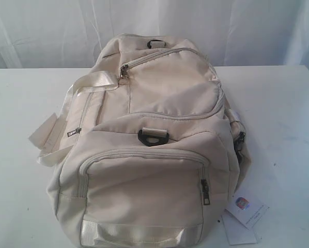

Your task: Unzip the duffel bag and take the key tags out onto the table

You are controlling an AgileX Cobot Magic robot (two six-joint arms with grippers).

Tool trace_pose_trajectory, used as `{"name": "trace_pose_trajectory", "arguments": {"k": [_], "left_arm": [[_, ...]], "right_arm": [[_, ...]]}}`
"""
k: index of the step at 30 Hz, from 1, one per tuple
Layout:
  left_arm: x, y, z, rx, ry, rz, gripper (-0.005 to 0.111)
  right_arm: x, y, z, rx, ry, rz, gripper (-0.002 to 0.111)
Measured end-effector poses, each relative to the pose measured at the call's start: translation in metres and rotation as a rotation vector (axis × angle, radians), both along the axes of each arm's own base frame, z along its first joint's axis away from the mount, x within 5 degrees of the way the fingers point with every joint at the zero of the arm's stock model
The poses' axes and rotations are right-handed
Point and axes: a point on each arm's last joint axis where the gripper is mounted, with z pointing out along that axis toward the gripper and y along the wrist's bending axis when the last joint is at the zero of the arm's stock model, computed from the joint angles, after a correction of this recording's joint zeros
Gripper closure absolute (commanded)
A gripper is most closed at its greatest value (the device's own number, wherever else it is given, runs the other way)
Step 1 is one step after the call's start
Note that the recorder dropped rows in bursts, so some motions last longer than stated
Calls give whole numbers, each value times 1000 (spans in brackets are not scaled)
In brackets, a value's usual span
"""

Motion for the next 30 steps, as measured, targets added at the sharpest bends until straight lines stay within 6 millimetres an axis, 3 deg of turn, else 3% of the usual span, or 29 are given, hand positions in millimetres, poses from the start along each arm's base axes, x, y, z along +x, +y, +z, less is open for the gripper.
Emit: {"name": "trace_pose_trajectory", "arguments": {"k": [22,26,30], "left_arm": [[0,-1,0,0,0,-12,107],[0,-1,0,0,0,-19,107],[0,-1,0,0,0,-19,107]], "right_arm": [[0,0,1,-18,-11,5,108],[2,0,8,-11,-93,4,108],[2,0,28,21,-307,1,108]]}}
